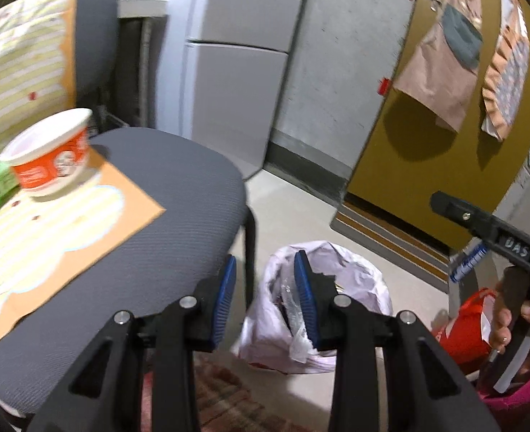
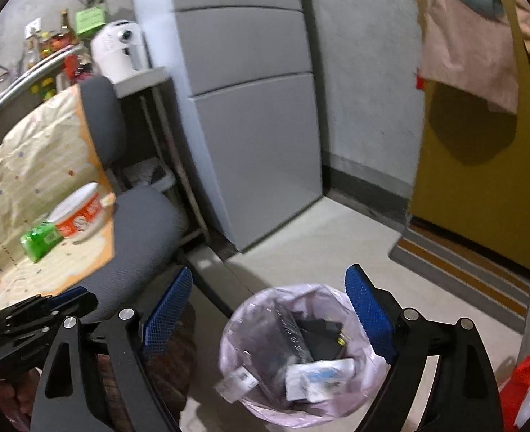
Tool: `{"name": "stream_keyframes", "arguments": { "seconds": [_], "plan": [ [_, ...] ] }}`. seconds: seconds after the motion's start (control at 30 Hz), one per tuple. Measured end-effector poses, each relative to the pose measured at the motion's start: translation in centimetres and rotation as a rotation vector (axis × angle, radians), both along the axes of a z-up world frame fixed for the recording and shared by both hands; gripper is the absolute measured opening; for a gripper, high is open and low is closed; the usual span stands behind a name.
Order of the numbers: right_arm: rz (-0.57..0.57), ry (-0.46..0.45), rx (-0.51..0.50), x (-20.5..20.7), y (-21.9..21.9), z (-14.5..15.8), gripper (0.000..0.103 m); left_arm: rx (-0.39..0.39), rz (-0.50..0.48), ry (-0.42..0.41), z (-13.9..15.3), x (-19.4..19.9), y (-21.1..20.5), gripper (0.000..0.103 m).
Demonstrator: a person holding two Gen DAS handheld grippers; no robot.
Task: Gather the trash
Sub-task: 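Move both tools back over the green bottle and paper cup on the chair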
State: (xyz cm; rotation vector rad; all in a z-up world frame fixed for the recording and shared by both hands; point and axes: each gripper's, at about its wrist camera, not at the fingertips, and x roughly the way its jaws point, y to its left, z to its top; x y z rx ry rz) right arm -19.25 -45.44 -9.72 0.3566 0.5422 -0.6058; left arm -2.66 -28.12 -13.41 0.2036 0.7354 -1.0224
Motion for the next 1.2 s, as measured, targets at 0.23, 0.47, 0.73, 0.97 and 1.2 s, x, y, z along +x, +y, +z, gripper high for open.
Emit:
{"name": "stream_keyframes", "arguments": {
  "seconds": [0.23, 0.47, 0.73, 0.97, 1.2],
  "plan": [
    [0.135, -0.028, -0.024, 3.3, 4.1, 2.2, 0.087, -0.003, 0.127, -0.025, 1.1, 1.3, 5.0, 0.032],
    [0.290, -0.017, -0.037, 8.0, 8.8, 3.0, 0.087, 0.029, 0.307, -0.066, 2.8, 4.1, 11.0, 0.039],
    [0.423, -0.009, -0.043, 14.7, 12.6, 3.9, 0.087, 0.077, 0.537, -0.130, 6.2, 9.6, 18.7, 0.052],
    [0.494, -0.008, -0.033, 20.2, 14.4, 4.6, 0.087, 0.135, 0.648, -0.220, 10.1, 14.4, 23.5, 0.074],
    [0.513, 0.006, -0.032, 25.2, 15.1, 4.1, 0.054, 0.160, 0.569, -0.206, 8.7, 20.9, 23.2, 0.093]
  ]
}}
